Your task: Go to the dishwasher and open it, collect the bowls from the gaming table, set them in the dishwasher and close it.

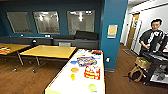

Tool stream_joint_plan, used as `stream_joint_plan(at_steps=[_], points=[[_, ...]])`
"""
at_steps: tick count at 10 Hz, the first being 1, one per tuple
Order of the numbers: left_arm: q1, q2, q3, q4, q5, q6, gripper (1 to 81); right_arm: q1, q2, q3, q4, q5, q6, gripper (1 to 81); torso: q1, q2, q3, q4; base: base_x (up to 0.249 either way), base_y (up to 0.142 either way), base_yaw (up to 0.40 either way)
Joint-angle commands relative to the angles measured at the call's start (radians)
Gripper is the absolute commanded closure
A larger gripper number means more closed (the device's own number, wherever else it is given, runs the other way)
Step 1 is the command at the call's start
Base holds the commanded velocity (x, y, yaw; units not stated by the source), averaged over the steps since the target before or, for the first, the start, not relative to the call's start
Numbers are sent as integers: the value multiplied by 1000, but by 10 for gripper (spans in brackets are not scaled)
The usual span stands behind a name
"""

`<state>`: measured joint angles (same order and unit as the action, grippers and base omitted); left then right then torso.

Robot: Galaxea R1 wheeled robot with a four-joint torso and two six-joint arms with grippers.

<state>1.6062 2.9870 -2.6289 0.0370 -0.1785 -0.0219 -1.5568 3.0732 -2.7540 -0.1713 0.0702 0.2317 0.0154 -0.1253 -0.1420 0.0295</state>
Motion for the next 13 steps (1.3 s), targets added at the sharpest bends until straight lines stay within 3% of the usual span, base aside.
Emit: stream_joint_plan(at_steps=[1,13], points=[[-33,-5,4,3,50,5,10,43,1,5,-13,-50,-8,10,0,0,0,0,0,118,0],[-33,-2,4,3,47,5,10,33,-11,10,1,-23,0,10,0,0,0,0,0,109,0]])
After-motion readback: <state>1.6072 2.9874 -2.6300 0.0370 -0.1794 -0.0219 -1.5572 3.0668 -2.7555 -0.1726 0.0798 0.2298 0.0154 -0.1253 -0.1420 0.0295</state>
